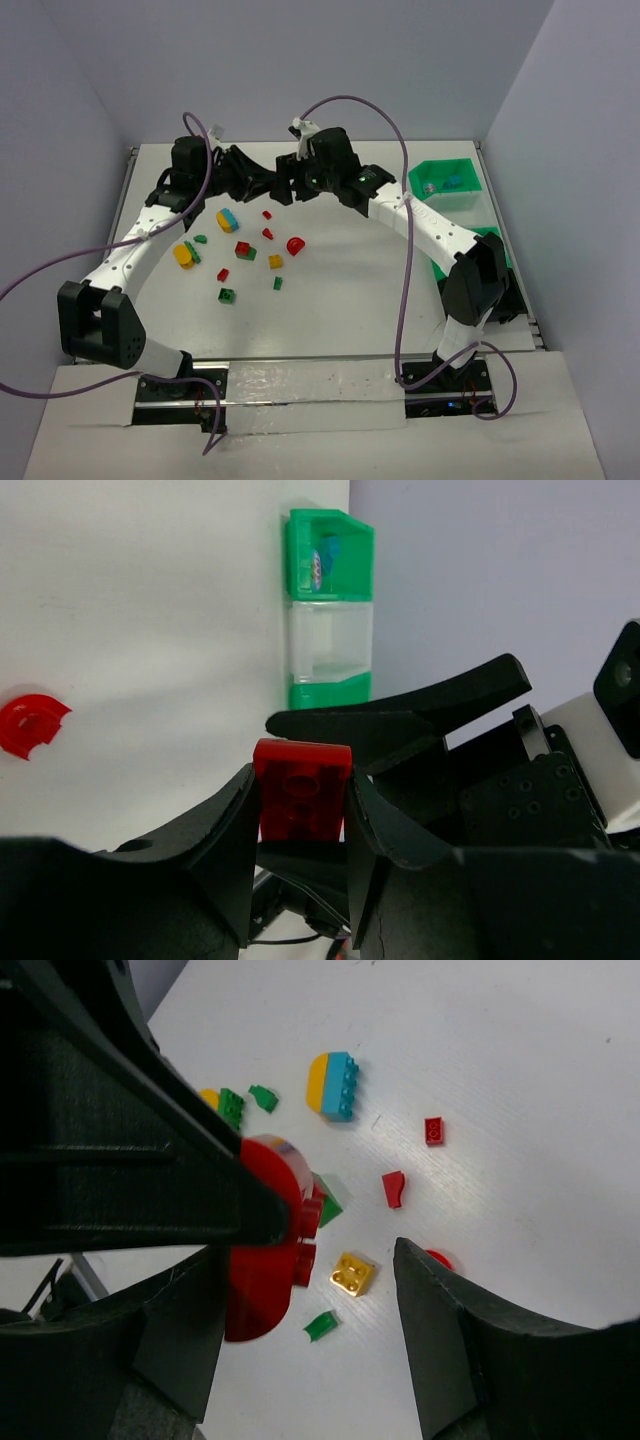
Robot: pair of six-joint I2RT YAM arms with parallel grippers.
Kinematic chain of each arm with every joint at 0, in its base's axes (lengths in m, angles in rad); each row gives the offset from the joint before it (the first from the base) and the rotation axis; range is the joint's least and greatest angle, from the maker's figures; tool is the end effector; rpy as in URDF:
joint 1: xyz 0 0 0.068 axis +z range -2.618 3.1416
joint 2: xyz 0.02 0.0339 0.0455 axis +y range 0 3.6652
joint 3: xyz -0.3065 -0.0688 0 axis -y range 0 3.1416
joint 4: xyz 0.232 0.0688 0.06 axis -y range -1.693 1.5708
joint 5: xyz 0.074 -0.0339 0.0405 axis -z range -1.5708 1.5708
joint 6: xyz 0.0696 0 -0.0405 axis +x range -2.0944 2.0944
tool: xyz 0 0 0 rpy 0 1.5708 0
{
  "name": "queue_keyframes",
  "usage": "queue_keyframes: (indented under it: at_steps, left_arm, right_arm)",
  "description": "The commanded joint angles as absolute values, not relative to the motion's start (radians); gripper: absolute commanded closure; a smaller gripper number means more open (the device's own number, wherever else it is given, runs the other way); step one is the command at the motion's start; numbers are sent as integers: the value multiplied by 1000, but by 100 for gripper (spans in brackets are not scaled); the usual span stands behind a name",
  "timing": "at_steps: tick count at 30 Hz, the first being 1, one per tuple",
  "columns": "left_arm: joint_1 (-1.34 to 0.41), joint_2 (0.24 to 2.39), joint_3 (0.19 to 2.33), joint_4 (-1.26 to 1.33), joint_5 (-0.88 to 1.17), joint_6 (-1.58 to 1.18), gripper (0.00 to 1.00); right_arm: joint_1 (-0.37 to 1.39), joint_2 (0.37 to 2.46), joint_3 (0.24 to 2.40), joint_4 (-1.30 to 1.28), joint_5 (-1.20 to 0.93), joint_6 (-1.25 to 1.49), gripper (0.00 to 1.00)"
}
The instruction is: Sort the legos into containers by color
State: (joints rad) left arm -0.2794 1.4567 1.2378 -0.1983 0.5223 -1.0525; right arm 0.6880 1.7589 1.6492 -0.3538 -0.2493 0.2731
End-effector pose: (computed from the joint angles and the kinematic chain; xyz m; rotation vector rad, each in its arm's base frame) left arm 0.3244 -0.1292 0.3718 -0.4687 2.1528 -1.3286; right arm 0.3298 0.2933 0.3856 -0.5978 2.0423 0.8420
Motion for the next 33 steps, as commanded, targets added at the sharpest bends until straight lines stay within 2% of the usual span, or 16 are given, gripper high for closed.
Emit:
queue_keyframes:
  at_steps: [1,3,6,7,10,12,15,16,21,26,33]
  left_arm:
    - [-279,1459,1226,-117,588,-1119,100]
    - [-279,1459,1212,-104,603,-1135,99]
    - [-279,1459,1203,-95,610,-1143,99]
    - [-279,1459,1196,-92,612,-1147,99]
    - [-278,1459,1193,-92,609,-1142,95]
    - [-272,1460,1191,-95,602,-1126,81]
    - [-249,1464,1196,-113,568,-1089,12]
    - [-240,1464,1203,-123,554,-1070,2]
    - [-166,1456,1300,-219,454,-911,1]
    - [-142,1430,1393,-341,238,-644,1]
    - [-151,1404,1366,-371,74,-448,1]
  right_arm:
    - [703,1772,1706,-285,-176,278,36]
    - [706,1775,1704,-279,-155,273,47]
    - [704,1773,1697,-270,-144,269,59]
    - [705,1772,1692,-267,-141,263,72]
    - [707,1764,1682,-268,-141,251,95]
    - [706,1747,1670,-273,-141,229,100]
    - [700,1712,1645,-298,-137,197,100]
    - [697,1697,1635,-308,-137,186,100]
    - [589,1595,1488,-362,-147,125,100]
    - [287,1458,1303,-464,-121,21,100]
    - [7,1452,1270,-582,-25,-125,100]
